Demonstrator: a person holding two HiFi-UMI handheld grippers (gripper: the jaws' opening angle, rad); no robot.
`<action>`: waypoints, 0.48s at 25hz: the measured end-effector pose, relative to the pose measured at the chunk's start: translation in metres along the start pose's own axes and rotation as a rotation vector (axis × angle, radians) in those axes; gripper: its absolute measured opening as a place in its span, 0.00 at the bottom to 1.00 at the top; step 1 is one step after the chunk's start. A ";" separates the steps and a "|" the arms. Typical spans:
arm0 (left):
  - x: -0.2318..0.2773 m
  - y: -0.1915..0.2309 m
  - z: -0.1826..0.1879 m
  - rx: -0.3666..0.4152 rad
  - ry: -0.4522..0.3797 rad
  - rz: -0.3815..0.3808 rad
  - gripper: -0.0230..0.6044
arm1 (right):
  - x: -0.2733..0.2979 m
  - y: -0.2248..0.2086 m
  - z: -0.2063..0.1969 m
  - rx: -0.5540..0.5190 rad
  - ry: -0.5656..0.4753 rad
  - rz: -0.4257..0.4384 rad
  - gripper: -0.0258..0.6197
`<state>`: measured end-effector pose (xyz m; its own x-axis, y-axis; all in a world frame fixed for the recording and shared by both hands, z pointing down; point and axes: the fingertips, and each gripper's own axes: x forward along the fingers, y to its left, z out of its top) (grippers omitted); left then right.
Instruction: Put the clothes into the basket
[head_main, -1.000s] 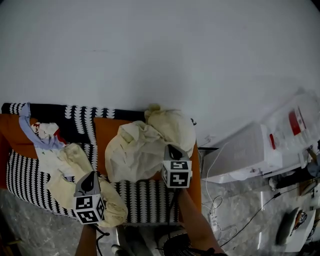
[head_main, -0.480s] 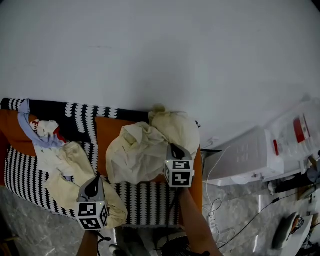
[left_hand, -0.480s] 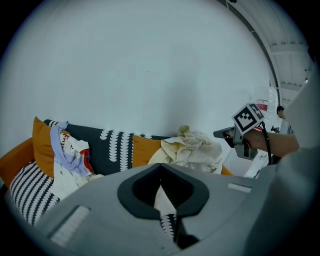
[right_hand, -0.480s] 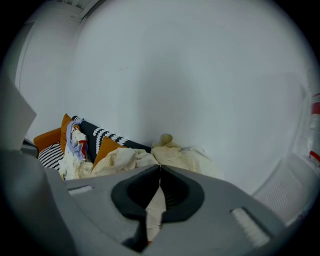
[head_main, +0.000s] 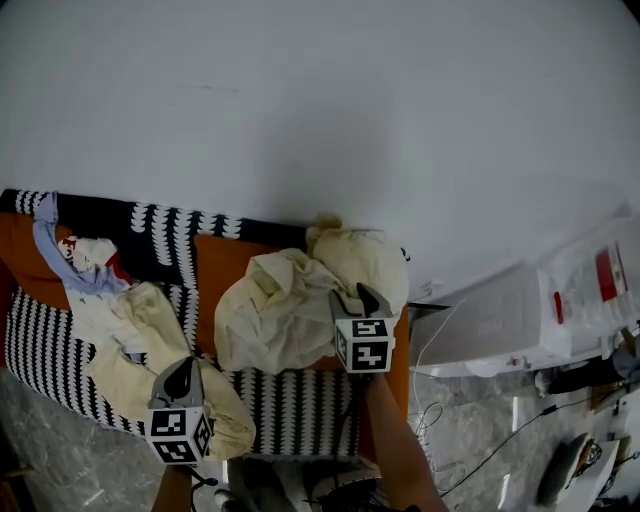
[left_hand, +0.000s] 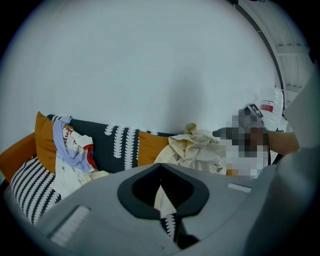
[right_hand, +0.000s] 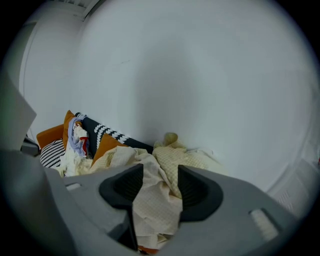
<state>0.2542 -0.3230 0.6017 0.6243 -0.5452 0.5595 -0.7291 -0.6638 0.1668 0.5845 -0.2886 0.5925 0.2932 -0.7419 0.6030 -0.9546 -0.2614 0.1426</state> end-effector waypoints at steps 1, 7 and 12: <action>0.002 0.003 0.000 -0.004 0.001 0.004 0.05 | 0.003 0.000 0.000 -0.016 0.008 -0.002 0.38; 0.013 0.022 -0.008 -0.033 0.018 0.038 0.05 | 0.027 0.005 -0.012 -0.085 0.088 0.042 0.45; 0.017 0.037 -0.015 -0.050 0.027 0.066 0.05 | 0.048 0.007 -0.012 -0.153 0.138 0.040 0.49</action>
<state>0.2333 -0.3493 0.6292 0.5675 -0.5722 0.5920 -0.7818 -0.6001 0.1694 0.5912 -0.3187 0.6323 0.2552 -0.6558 0.7105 -0.9652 -0.1289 0.2277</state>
